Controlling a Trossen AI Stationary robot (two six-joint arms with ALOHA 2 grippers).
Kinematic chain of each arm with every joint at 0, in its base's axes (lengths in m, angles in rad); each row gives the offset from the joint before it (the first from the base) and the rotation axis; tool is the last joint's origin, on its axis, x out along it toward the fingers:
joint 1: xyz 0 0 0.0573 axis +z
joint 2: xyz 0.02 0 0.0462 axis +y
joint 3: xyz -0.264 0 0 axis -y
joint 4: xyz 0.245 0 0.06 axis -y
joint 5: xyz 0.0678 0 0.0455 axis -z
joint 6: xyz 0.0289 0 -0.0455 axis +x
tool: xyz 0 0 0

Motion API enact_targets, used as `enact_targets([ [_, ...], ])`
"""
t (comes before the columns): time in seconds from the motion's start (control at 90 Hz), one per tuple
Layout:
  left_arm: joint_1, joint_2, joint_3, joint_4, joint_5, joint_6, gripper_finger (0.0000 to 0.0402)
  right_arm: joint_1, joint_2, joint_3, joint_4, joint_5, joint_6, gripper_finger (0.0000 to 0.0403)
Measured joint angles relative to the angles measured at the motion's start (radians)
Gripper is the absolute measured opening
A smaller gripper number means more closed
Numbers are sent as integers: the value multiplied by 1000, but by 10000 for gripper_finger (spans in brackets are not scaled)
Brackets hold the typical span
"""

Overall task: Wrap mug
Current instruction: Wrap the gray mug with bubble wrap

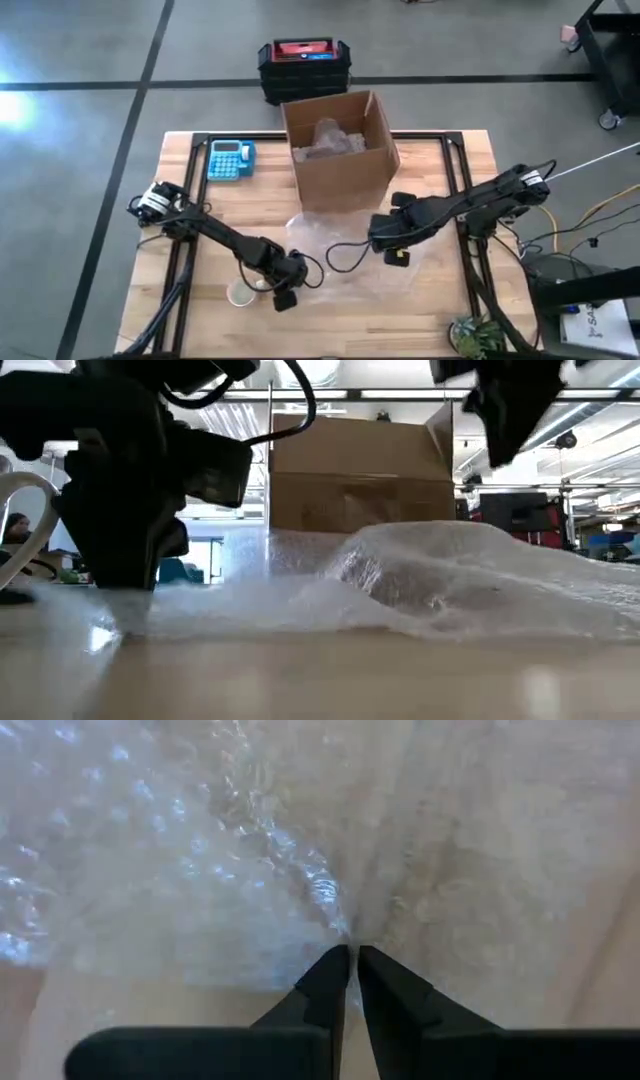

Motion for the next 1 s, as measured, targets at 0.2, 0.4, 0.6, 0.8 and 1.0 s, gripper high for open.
enact_targets([
  [0.2, 0, -104, 14, 9, -150, 37, 20, 40, -3, -208, 14, -141, 69, 174],
  [0.4, 0, -150, 14, 32, -323, 105, 20, 127, -38, -416, 77, -265, 267, 166],
  [0.6, 24, -86, 7, 93, -338, 184, 20, 192, -103, -557, 282, -270, 402, 146],
  [0.8, 51, 38, 6, 145, -332, 224, 20, 201, -132, -651, 470, -206, 462, 123],
  [1.0, 59, 66, 12, 35, -261, 157, 20, 210, -136, -697, 521, -208, 484, 101],
])
